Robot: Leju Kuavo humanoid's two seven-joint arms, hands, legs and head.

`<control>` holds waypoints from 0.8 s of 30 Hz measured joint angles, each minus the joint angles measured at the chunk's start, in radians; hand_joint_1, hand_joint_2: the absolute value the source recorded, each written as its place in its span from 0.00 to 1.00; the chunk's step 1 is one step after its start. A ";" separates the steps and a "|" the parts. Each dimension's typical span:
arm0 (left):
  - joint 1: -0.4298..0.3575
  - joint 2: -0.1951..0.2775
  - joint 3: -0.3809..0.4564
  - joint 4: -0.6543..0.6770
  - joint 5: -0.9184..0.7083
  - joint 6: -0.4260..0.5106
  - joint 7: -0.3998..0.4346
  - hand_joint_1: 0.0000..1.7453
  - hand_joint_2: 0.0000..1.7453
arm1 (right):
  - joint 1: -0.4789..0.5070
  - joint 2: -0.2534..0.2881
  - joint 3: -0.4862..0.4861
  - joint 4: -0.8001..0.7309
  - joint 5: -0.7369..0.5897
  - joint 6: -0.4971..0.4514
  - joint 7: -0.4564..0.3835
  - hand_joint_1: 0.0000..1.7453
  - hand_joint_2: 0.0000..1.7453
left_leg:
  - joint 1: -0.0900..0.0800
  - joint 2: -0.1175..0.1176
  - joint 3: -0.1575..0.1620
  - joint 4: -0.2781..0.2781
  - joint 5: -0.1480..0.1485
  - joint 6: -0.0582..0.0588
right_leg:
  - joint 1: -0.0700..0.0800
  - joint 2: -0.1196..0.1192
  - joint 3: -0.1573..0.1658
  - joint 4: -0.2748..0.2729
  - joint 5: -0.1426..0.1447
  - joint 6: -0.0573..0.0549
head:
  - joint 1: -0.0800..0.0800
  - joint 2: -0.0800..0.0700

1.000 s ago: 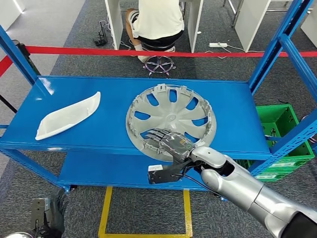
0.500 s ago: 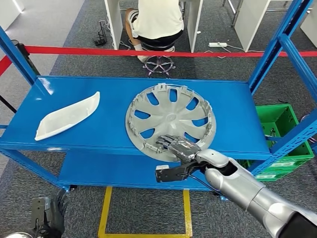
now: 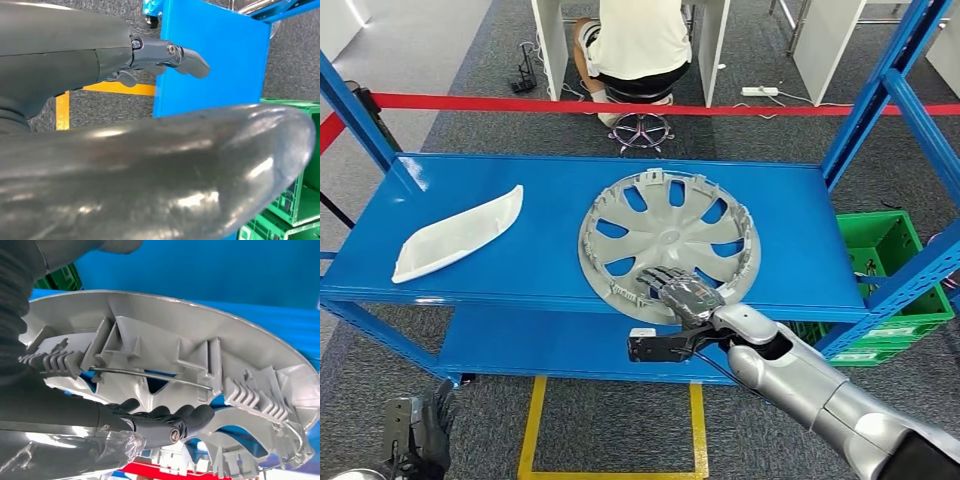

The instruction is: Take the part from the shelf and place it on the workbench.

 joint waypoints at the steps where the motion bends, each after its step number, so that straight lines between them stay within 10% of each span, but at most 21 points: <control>1: 0.001 0.000 0.000 -0.001 0.000 0.000 0.001 0.00 0.00 | 0.003 0.002 0.000 0.000 0.004 -0.007 0.002 0.00 1.00 | 0.000 0.000 0.000 0.000 0.000 0.000 | 0.000 0.000 0.000 0.000 0.000 0.000 | 0.000 0.000; 3: 0.002 -0.001 0.000 -0.003 0.000 0.000 0.002 0.00 0.00 | 0.007 0.004 -0.002 0.000 0.009 -0.013 0.002 0.07 1.00 | 0.000 0.000 0.000 0.000 0.000 0.000 | 0.000 0.000 0.000 0.000 0.000 0.000 | 0.000 0.000; 7: 0.004 -0.002 0.001 -0.005 -0.001 0.001 0.005 0.00 0.00 | 0.012 0.006 -0.009 0.001 0.029 -0.027 0.008 1.00 1.00 | 0.000 0.000 0.000 0.000 0.000 0.000 | 0.000 0.000 0.000 0.000 0.000 0.000 | 0.000 0.000; 24: 0.069 -0.020 0.045 -0.116 -0.028 0.010 0.066 0.00 0.00 | 0.128 -0.013 -0.077 -0.144 0.417 -0.118 0.089 1.00 1.00 | 0.000 0.001 -0.001 0.000 0.000 0.000 | 0.000 0.001 -0.002 -0.001 0.000 0.000 | 0.000 0.000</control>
